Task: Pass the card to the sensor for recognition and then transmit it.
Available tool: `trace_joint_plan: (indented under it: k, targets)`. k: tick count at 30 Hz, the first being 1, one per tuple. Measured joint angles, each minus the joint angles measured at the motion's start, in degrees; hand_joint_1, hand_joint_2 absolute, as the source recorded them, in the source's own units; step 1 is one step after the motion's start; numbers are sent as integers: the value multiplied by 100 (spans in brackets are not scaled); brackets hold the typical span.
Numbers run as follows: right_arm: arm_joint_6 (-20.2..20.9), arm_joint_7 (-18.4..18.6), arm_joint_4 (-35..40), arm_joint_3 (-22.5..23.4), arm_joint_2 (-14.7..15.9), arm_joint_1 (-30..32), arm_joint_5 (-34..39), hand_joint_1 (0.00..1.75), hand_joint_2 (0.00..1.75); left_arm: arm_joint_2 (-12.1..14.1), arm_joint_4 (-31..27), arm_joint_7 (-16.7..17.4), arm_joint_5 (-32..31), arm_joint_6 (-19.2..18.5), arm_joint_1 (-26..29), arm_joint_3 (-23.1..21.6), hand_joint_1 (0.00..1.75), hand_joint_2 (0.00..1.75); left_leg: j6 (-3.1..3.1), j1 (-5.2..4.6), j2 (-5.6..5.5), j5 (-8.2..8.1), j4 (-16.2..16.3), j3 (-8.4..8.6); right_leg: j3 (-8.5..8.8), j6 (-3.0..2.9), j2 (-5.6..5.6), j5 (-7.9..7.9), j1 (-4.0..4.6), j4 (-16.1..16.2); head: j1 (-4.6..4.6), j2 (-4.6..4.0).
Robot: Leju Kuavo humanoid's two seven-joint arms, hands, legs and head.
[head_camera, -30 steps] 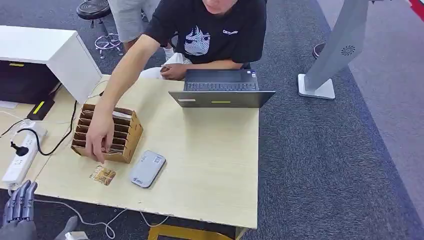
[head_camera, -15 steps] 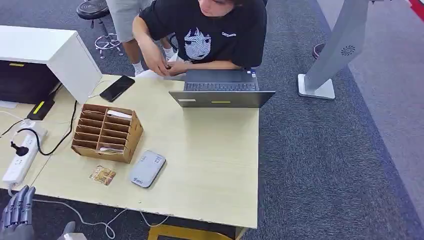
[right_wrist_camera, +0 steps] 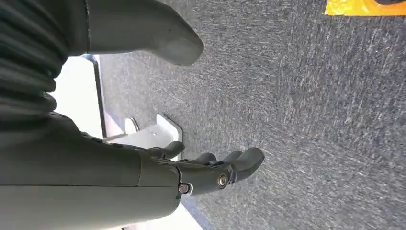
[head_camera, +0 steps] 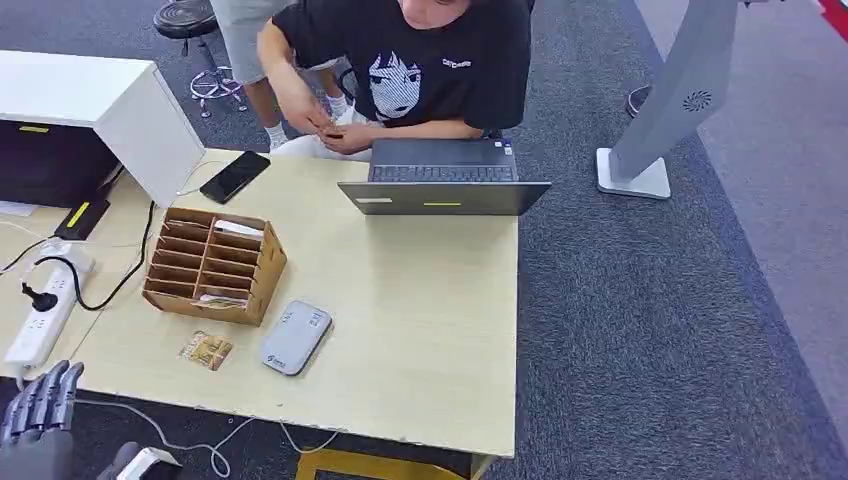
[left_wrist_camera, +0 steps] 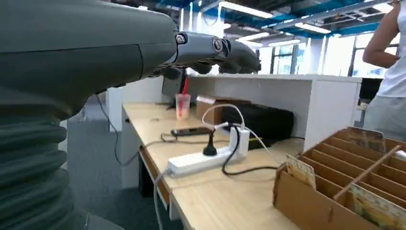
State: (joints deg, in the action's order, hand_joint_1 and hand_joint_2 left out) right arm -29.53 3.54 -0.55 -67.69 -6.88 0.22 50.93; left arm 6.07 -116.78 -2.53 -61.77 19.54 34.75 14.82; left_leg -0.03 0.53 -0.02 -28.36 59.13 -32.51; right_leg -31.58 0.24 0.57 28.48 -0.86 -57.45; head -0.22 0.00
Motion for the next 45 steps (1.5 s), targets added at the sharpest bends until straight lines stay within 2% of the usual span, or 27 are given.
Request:
trace_joint_plan:
  k: [9,14,18,24,27,32,36,45]
  targets:
    - [68,-2,0,-94,28,-22,-17,0,175,827,2,386,-271,-183,-221,57,0,175,-1,1,-1,2,0,1,2,-1,0,-1,1,0,2,0]
    - [76,-11,0,-125,39,-29,-17,0,175,1399,2,822,-391,-183,-283,44,0,175,-1,2,-3,2,0,0,1,-1,-3,-1,2,0,-2,0]
    - [103,-11,0,-136,46,-48,-2,0,175,1734,2,922,-406,-292,-374,37,0,175,-1,2,-2,2,0,3,1,-2,0,-1,2,-1,0,0]
    - [151,9,0,-210,79,-84,-37,0,175,2424,24,1042,-400,-653,-625,-59,0,175,-3,4,-6,5,0,1,5,-2,-5,-1,4,-1,2,0]
    - [157,11,0,-254,94,-98,-48,0,175,2630,61,1031,-343,-776,-787,-114,0,175,-4,4,-5,6,0,4,4,-5,-3,-4,4,-1,0,0]
    - [173,9,0,-319,114,-146,-101,0,175,2980,251,850,-234,-1007,-1365,-208,0,175,-3,3,-21,10,0,2,7,-6,-18,-4,3,-1,0,0]
    - [173,2,0,-332,118,-152,-103,0,175,3102,332,837,-227,-1045,-1543,-269,0,175,-3,3,-16,10,1,3,4,-10,-9,-7,4,-1,4,0]
    - [181,-2,0,-413,142,-170,-120,0,175,3369,697,920,-238,-1606,-2121,-599,0,175,-4,4,-18,11,1,1,4,-10,-13,-7,4,-1,2,0]
